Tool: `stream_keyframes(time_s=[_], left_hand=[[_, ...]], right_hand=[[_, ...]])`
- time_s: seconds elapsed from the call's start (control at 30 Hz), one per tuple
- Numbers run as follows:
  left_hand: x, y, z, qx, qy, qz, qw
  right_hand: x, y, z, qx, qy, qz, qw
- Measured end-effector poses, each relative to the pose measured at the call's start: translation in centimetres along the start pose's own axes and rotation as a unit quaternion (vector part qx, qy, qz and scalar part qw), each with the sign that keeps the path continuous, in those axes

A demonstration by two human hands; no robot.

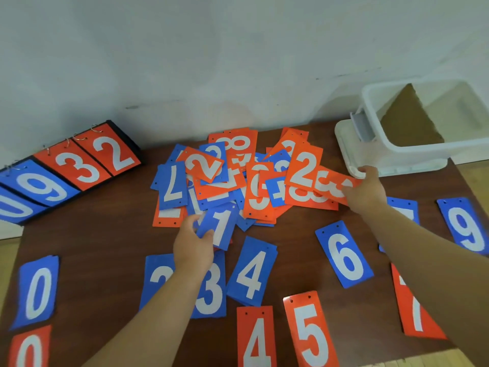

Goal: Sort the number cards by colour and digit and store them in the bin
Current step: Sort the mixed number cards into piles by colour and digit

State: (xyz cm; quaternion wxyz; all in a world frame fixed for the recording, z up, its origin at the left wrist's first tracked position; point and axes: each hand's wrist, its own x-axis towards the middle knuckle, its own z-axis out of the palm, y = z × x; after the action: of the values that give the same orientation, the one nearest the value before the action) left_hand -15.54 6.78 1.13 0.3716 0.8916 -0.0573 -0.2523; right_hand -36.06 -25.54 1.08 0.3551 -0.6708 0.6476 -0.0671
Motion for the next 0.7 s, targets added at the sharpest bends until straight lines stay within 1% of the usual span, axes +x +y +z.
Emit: stream_keyframes(time_s=[0.1, 0.2, 0.27, 0.33, 0.37, 0.43, 0.5, 0.53, 0.6, 0.63, 0.7], left_hand=[[-2.5, -0.4, -1.2, -0.039, 0.024, -0.015, 0.999], [-5.7, -0.4, -2.6, -0.048, 0.051, -0.023, 0.997], [-8.0, -0.5, -3.3, -0.033, 0.061, -0.010, 0.998], [-10.1, -0.5, -3.8, -0.031, 0.055, 0.015, 0.998], [-11.2, -0.1, -3.9, -0.040, 0.040, 0.029, 0.998], [-13.4, 1.0, -4.2, -0.066, -0.022, 0.061, 0.996], [-15.4, 2.3, -4.8, -0.046, -0.096, 0.114, 0.988], [-16.3, 3.0, -5.1, -0.023, -0.126, 0.144, 0.981], [-17.7, 4.3, -5.8, -0.011, -0.180, 0.181, 0.967], [-18.1, 5.0, -6.3, 0.000, -0.203, 0.193, 0.960], [-18.8, 6.3, -7.3, 0.062, -0.233, 0.212, 0.947]], right_hand=[[-2.0, 0.2, -1.2, 0.051, 0.044, 0.015, 0.998], [-4.7, 0.7, -2.9, 0.105, 0.072, -0.012, 0.992], [-6.8, 1.1, -4.0, 0.124, 0.079, -0.027, 0.989], [-8.8, 1.4, -4.6, 0.124, 0.056, -0.047, 0.990], [-9.9, 1.3, -4.7, 0.117, 0.028, -0.064, 0.991], [-11.9, 0.6, -4.9, 0.092, -0.046, -0.115, 0.988], [-13.6, -0.9, -5.6, 0.065, -0.130, -0.190, 0.971], [-14.5, -1.9, -6.3, 0.040, -0.178, -0.238, 0.954], [-16.4, -4.2, -7.8, -0.032, -0.271, -0.331, 0.903], [-17.5, -5.3, -8.5, -0.066, -0.314, -0.362, 0.875], [-19.7, -7.0, -9.1, -0.112, -0.380, -0.409, 0.822]])
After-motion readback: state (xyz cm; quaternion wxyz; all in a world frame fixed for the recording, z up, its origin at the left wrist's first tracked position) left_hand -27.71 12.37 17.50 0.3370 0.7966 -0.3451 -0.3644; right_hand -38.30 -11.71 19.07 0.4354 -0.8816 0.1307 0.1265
